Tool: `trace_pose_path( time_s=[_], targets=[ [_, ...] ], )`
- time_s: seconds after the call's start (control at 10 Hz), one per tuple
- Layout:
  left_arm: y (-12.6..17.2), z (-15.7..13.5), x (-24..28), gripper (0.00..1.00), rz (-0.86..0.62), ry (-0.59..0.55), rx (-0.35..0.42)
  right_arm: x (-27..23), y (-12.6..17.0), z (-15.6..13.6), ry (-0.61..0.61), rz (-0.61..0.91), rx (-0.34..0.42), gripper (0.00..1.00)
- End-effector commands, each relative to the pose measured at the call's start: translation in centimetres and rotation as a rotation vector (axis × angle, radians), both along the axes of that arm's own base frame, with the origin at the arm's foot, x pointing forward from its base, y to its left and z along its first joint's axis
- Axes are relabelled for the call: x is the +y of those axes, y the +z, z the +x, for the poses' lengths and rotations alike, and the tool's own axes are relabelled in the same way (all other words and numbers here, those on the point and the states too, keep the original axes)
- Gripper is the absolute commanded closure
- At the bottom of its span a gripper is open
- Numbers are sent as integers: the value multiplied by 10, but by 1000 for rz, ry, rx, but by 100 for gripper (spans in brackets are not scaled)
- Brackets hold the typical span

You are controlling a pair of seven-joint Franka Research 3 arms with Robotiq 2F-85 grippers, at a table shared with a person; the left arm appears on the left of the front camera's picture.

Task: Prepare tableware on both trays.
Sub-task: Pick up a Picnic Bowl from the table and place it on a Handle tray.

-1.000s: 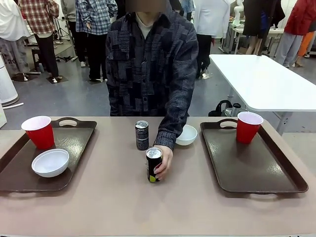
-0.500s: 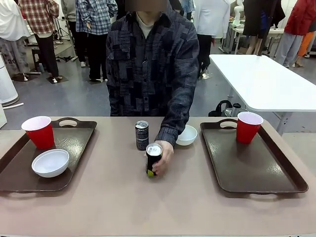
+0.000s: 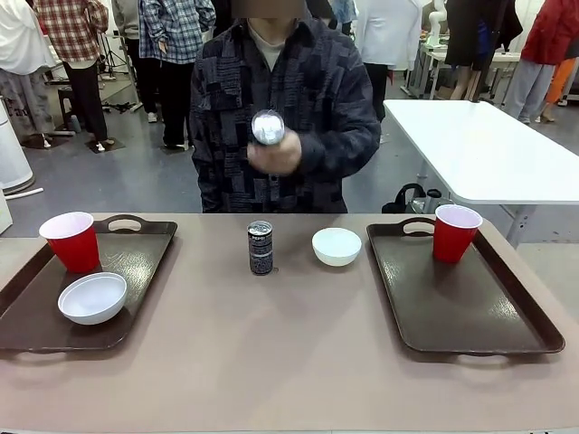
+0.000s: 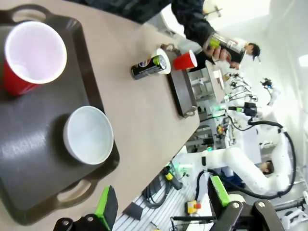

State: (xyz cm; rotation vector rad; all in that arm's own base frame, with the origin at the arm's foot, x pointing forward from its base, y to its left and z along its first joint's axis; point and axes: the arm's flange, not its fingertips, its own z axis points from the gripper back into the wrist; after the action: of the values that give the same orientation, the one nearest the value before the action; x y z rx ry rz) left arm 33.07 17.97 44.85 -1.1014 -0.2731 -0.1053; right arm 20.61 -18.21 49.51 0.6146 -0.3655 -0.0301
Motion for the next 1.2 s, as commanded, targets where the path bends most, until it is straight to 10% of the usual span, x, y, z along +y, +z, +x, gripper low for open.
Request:
trace_pose_path(
  time_s=[0.0, 1.1],
  targets=[
    [9, -5, 25, 0, -37, 42, 2, 4, -1, -1, -10, -9, 25, 0],
    [-7, -16, 56, 0, -46, 120, 41, 73, 18, 17, 50, -110, 8, 0]
  ],
)
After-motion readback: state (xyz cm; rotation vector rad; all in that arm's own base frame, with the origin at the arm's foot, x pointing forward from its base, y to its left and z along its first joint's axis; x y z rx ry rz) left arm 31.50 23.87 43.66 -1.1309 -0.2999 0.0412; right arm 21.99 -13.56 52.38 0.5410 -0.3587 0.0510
